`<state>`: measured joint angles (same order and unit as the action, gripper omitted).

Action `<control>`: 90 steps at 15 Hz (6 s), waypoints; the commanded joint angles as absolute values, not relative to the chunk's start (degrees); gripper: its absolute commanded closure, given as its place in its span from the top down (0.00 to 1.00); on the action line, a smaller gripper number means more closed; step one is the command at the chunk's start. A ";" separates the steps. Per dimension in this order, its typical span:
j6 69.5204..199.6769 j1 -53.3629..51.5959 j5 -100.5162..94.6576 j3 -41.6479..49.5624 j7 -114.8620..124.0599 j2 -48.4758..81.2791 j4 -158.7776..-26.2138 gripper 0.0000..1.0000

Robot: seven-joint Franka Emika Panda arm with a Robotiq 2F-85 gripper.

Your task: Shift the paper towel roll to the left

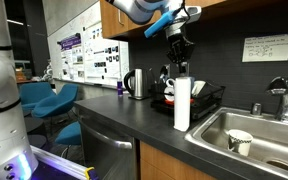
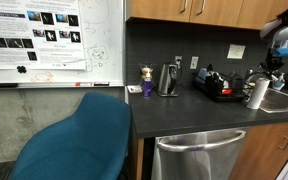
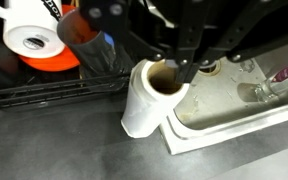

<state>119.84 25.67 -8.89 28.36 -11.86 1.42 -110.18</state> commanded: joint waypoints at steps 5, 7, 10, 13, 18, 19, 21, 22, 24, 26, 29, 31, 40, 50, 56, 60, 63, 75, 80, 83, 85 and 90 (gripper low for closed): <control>119.64 26.31 -7.72 27.77 -11.93 1.82 -109.51 0.00; 119.56 26.30 -7.33 27.74 -11.87 1.84 -109.50 0.00; 118.96 26.28 -7.08 27.72 -11.85 1.82 -109.42 0.00; 118.57 26.30 -7.15 27.73 -11.91 1.75 -109.35 0.00; 119.08 26.24 -7.27 27.69 -11.88 1.57 -109.96 0.13; 119.05 26.24 -7.26 27.69 -11.88 1.57 -109.96 0.19; 119.03 26.24 -7.25 27.68 -11.88 1.57 -109.96 0.26; 119.02 26.24 -7.25 27.68 -11.88 1.57 -109.96 0.26; 119.01 26.24 -7.25 27.68 -11.88 1.57 -109.96 0.26; 119.00 26.24 -7.25 27.68 -11.88 1.57 -109.96 0.26; 119.00 26.24 -7.25 27.68 -11.88 1.57 -109.96 0.26; 119.00 26.24 -7.25 27.68 -11.88 1.57 -109.96 0.51; 124.89 14.50 -17.40 13.77 18.72 -6.53 -127.06 0.03; 117.62 14.08 -18.91 8.57 27.39 -18.27 -136.05 0.00; 115.13 17.86 -22.55 8.73 28.23 -24.48 -139.83 0.00; 118.28 21.18 -26.75 10.10 25.77 -25.41 -140.63 0.00; 122.50 24.00 -30.62 12.82 22.93 -24.08 -140.26 0.00; 141.91 32.06 -26.66 26.90 8.12 -20.00 -135.29 0.00; 147.46 29.60 -11.92 31.69 -2.26 -18.62 -134.41 0.00; 148.04 28.23 -5.57 33.14 -5.92 -17.08 -133.70 0.00; 147.68 26.99 -1.55 34.06 -7.78 -15.82 -132.60 0.00; 145.89 23.83 7.16 35.85 -11.17 -11.38 -127.80 0.00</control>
